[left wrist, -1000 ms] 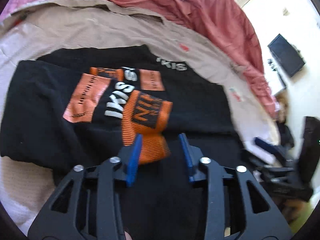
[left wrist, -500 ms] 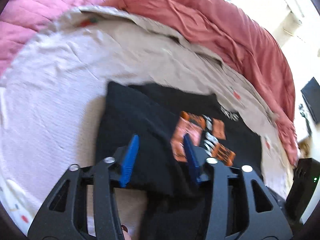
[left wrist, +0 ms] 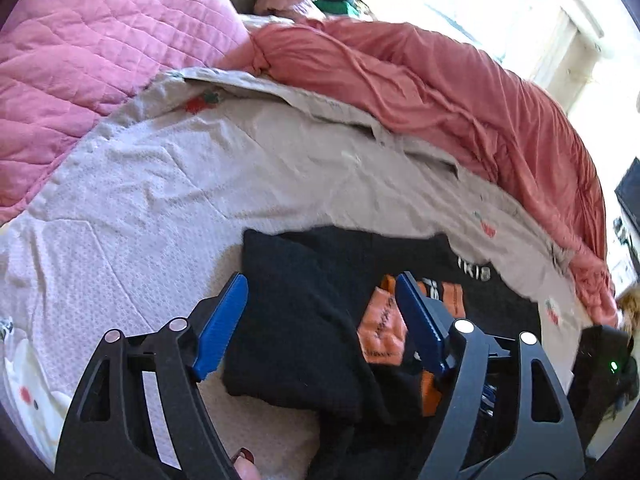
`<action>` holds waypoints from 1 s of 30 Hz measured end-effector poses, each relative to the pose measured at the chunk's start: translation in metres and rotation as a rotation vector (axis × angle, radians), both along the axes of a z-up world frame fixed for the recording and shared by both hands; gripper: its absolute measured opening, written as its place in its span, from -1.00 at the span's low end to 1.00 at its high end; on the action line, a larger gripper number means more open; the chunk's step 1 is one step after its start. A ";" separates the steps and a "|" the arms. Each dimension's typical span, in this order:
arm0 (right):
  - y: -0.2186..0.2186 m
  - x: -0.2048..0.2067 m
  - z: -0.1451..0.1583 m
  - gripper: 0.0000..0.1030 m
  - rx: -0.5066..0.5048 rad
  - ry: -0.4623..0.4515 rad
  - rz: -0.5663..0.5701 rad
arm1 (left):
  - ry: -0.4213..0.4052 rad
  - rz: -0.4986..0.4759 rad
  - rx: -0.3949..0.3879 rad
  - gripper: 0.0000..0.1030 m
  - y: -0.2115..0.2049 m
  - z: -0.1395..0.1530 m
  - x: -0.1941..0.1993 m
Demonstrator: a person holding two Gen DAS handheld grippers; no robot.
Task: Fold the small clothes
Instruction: 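Grasp the folded orange cuff with the right tool, then straighten the cuff on the shirt body with the right tool and open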
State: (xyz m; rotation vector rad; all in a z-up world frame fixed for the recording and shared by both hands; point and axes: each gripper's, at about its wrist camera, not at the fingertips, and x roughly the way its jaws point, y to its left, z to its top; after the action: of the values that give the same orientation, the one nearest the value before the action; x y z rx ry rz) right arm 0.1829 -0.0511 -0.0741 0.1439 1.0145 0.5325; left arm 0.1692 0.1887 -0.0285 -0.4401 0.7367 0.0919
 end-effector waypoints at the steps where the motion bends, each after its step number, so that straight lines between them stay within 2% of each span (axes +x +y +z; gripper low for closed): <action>1: -0.001 -0.001 0.005 -0.69 0.003 -0.018 0.006 | -0.006 0.013 -0.007 0.39 0.005 0.001 -0.001; 5: -0.007 -0.007 0.040 -0.71 0.000 -0.135 0.047 | -0.015 0.058 -0.029 0.40 0.020 0.001 -0.003; 8: -0.020 -0.009 0.068 -0.71 -0.043 -0.228 0.056 | -0.028 0.068 -0.037 0.43 0.025 0.002 -0.005; 14: -0.068 0.003 0.091 -0.71 -0.191 -0.321 -0.046 | -0.063 0.010 -0.027 0.45 0.013 0.006 -0.002; 18: -0.111 0.018 0.084 -0.72 -0.276 -0.325 -0.143 | -0.079 -0.055 -0.077 0.45 0.002 0.002 0.002; 20: -0.130 0.027 0.074 -0.74 -0.330 -0.305 -0.187 | -0.078 -0.090 -0.077 0.45 -0.009 -0.002 0.005; 21: -0.137 0.030 0.068 -0.88 -0.358 -0.292 -0.206 | -0.072 -0.128 -0.094 0.46 -0.018 -0.006 0.009; 24: -0.157 0.040 0.046 -0.89 -0.412 -0.238 -0.264 | -0.057 -0.220 -0.126 0.46 -0.042 -0.018 0.015; 27: -0.175 0.044 0.028 -0.89 -0.421 -0.165 -0.317 | -0.044 -0.313 -0.047 0.46 -0.073 -0.026 0.019; 29: -0.189 0.043 0.022 -0.87 -0.339 -0.119 -0.343 | -0.039 -0.351 0.007 0.46 -0.088 -0.030 0.020; 30: -0.194 0.043 0.021 -0.76 -0.304 -0.099 -0.353 | -0.032 -0.366 0.035 0.46 -0.095 -0.033 0.021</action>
State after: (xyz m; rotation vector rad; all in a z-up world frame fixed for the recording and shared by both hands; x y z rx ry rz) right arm 0.2255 -0.2447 -0.0536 0.0243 0.9355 0.0608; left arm 0.1903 0.0938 -0.0617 -0.2670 0.7723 -0.2447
